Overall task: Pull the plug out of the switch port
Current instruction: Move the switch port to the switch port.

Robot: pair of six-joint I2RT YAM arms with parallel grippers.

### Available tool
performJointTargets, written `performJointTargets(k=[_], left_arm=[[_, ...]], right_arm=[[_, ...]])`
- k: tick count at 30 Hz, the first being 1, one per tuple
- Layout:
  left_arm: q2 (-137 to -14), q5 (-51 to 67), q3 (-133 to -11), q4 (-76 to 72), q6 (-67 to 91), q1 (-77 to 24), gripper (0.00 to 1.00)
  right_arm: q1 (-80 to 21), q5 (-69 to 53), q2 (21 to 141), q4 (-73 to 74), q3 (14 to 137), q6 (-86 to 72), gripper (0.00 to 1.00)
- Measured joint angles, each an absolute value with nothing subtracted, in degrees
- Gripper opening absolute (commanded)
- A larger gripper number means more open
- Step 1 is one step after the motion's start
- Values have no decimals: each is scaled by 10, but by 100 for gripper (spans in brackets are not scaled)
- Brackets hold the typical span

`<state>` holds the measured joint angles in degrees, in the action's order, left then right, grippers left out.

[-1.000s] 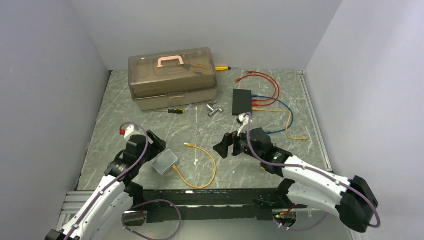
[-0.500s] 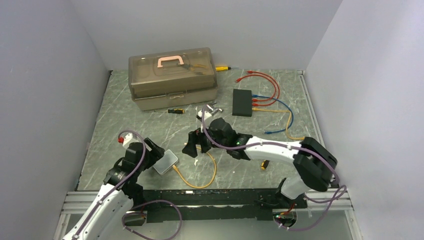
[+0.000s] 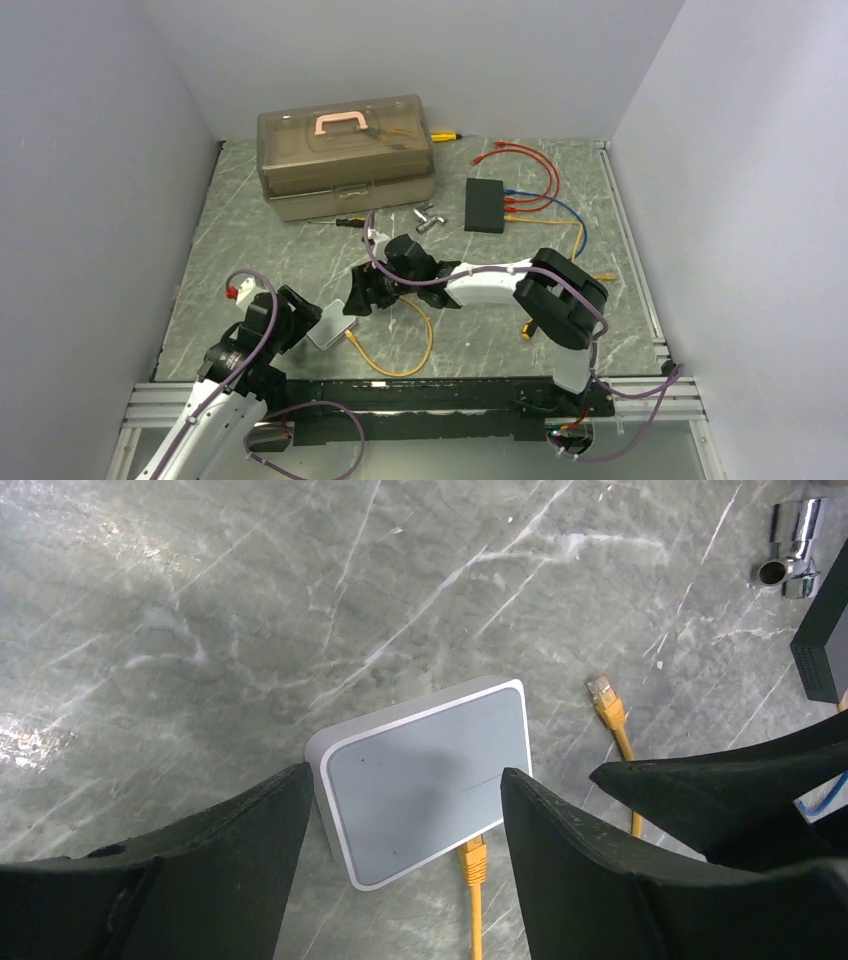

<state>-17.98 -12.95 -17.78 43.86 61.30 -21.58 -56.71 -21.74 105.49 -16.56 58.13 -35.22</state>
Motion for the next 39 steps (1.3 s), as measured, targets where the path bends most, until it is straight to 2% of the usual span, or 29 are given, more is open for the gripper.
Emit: performJointTargets(k=[7,16,26,39], left_arm=[[-173,-129,-171,443,630,-216,74],[-168,-106,-126,430,644,-216,72],[-165,-79,-100,369,653,-216,69],[-286,-30,-86,208,656,-218,67]], right_arm=[[-574,-233,1103,-161,626,-366,60],[-574,-221,1124,-129,648,-358,53],[-574,-194,1124,-50,653,-294,51],[-514,-195,1101,-43,620,-291,50]])
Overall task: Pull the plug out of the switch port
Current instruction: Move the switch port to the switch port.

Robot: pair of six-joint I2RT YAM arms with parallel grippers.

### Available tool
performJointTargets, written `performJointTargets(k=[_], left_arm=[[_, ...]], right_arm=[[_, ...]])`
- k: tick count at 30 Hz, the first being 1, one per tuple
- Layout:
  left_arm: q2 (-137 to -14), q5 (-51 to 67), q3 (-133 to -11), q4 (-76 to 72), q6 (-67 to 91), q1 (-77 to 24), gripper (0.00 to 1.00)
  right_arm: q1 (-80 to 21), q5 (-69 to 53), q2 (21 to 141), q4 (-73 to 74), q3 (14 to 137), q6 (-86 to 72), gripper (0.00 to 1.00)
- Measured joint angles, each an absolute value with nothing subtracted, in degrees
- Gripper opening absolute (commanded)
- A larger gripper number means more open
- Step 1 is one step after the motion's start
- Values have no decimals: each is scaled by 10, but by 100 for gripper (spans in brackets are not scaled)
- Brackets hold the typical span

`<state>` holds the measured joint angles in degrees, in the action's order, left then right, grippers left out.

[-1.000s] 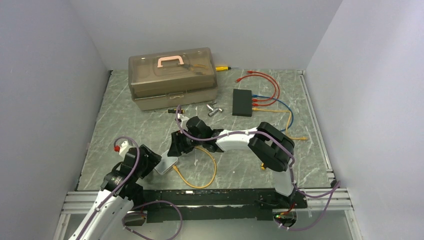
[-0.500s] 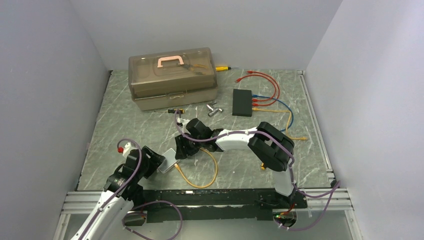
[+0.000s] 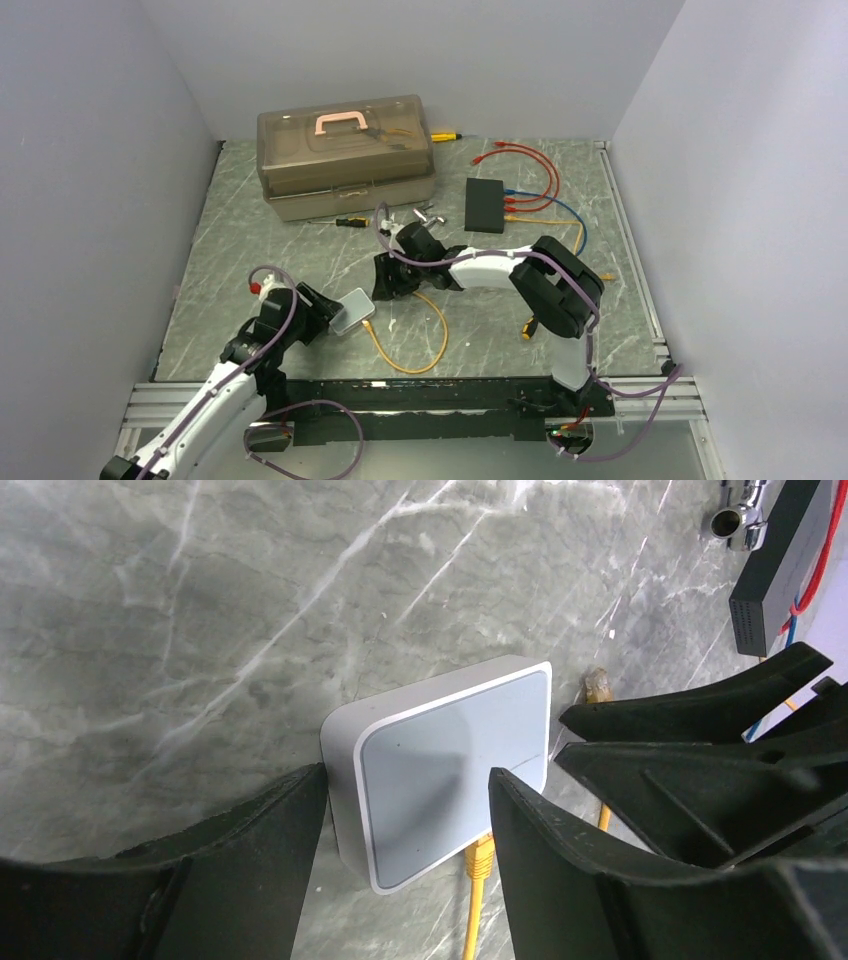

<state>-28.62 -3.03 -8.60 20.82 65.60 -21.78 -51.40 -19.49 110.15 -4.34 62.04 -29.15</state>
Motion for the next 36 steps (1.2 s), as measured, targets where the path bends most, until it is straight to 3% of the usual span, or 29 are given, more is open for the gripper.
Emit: performJointTargets(k=[9,29,36], left_arm=[[-382,-21,-95,120,651,-234,68],[-674,-18,-222,-17,623,-349,68],[-647,-39,-243,18,617,-365,73]], right_arm=[[-497,-177,1049,-39,583,-286,56],[-498,-70,814,-38,397,-270,62],[-497,-49,774,-35,385,-270,64]])
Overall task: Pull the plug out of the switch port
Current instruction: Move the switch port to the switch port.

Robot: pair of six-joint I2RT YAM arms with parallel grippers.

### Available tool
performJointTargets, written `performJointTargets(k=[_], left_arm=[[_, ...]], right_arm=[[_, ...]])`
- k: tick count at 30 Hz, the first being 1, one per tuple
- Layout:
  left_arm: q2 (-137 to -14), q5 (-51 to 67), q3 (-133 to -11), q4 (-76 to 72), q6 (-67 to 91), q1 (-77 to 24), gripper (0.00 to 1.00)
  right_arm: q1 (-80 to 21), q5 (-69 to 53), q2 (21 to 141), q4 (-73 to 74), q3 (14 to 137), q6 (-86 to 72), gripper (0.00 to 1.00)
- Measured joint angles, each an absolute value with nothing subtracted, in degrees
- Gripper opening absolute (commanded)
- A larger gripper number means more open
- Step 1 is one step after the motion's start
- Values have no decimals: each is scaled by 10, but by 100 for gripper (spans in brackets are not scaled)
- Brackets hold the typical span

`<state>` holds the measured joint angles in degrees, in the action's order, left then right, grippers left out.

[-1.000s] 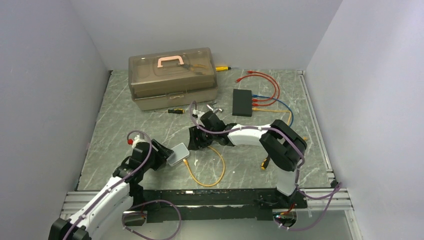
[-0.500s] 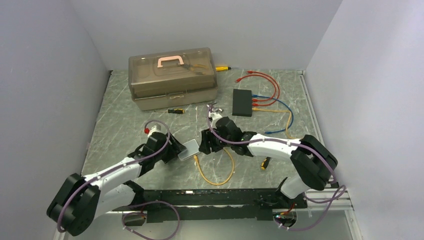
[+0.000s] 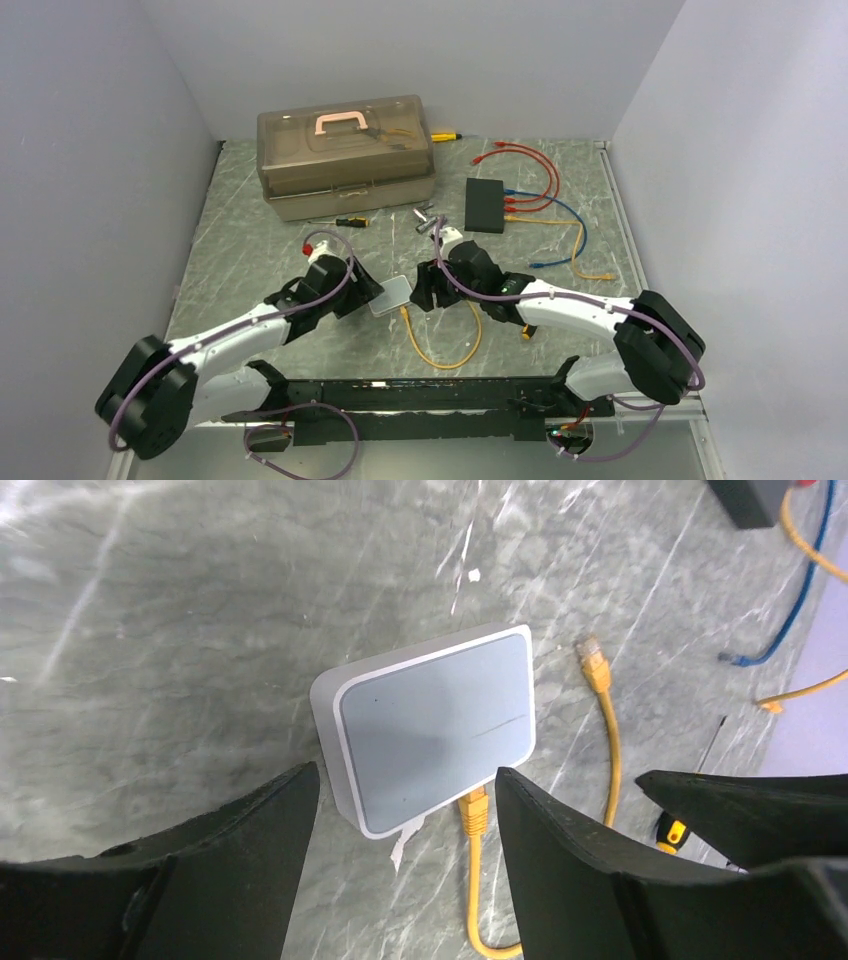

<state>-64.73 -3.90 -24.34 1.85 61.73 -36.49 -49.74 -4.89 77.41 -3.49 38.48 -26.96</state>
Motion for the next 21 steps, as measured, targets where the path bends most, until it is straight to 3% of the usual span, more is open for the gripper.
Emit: performJointTargets(k=[7,15,21], left_arm=[[-544,-94,-262,81,574,-356,75],[-704,-62,-384,71,496,-317,64],[-767,-21,-382,49,485,-317,60]], right_arm=[[-455,-94,772,-70,352,-290,63],[-408,-208,828,-188,314,-375,59],[-409,-260,884,-256,315,-439,56]])
